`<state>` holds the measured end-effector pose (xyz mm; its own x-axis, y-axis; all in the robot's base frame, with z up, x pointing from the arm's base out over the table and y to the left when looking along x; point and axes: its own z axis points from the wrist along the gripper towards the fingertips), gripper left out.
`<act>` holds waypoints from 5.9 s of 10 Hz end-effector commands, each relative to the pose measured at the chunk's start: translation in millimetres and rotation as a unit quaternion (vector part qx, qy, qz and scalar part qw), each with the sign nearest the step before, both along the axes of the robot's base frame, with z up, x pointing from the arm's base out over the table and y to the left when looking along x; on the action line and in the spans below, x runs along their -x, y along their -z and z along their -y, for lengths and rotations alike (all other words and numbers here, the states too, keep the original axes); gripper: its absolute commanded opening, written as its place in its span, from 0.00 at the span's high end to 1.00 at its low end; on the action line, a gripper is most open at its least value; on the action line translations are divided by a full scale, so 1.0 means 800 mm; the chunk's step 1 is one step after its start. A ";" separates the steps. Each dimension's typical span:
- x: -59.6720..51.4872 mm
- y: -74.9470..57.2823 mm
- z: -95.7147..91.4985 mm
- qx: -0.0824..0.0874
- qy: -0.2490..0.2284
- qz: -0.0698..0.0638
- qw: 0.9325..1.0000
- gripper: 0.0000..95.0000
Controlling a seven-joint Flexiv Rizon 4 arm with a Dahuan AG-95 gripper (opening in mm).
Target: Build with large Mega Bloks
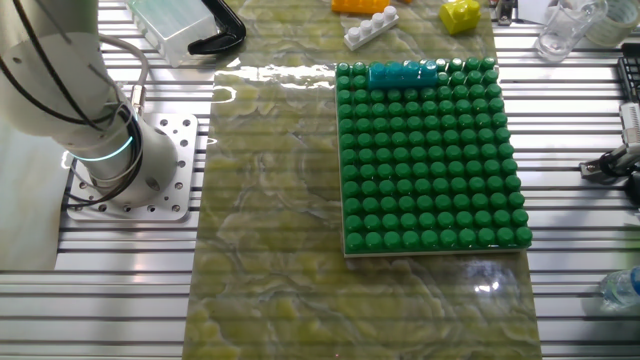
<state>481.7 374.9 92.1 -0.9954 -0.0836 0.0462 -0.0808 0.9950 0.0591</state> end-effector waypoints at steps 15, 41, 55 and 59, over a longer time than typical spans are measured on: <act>0.040 0.028 -0.006 0.029 0.001 0.029 0.999 0.80; 0.062 0.094 -0.024 0.033 0.011 0.041 0.999 1.00; 0.067 -0.076 0.086 0.051 -0.014 0.049 0.997 1.00; 0.027 -0.075 0.141 0.050 0.002 0.052 0.997 1.00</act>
<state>456.6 260.3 154.0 -0.9951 -0.0818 -0.0554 -0.0792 0.9957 -0.0471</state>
